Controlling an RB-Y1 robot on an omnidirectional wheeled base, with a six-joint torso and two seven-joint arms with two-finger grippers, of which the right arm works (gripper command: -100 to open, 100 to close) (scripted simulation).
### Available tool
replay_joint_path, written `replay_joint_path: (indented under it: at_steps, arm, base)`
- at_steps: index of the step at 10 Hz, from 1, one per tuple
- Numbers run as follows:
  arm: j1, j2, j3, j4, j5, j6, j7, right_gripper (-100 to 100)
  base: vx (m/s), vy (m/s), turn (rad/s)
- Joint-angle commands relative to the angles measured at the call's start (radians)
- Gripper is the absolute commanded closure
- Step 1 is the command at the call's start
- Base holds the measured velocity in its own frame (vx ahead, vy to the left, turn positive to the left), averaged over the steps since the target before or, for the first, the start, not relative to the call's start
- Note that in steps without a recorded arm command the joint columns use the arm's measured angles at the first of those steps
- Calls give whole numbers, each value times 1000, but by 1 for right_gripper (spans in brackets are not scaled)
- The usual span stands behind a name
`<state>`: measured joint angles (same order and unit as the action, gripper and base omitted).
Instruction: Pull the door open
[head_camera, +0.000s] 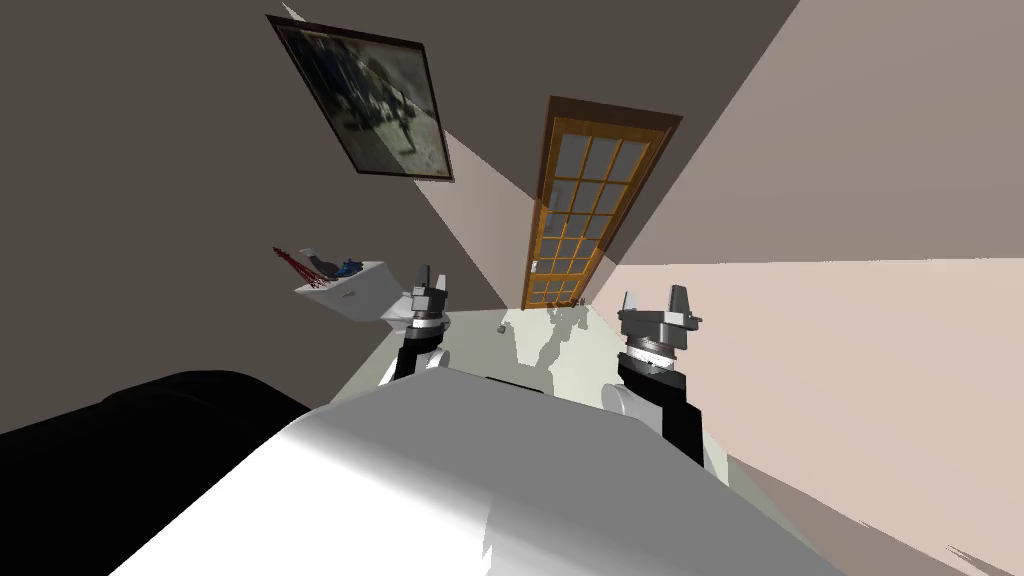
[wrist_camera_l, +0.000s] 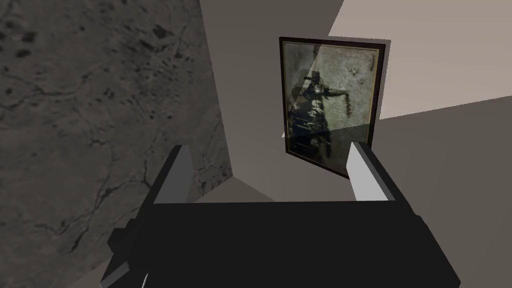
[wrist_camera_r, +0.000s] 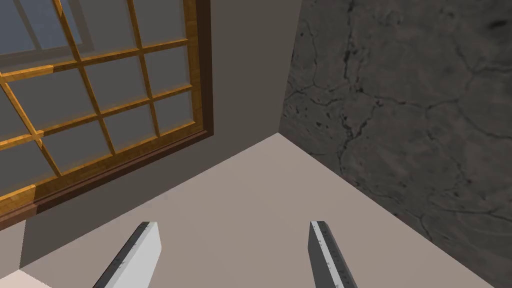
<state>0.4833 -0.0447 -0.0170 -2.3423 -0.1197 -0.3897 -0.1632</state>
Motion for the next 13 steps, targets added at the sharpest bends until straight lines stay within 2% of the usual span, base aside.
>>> replay_joint_path:
  at_steps: [1,4,13]
  arm:
    - [-7,-7,-6,35,-18,-12,-23,-100]
    - [-23,-18,-18,107,-56,-37,-71,-100]
    - [-57,-39,-45,268,-140,-93,-178,-100]
  base:
    - [66,-117,251]
    - [116,-20,228]
    - [76,-41,169]
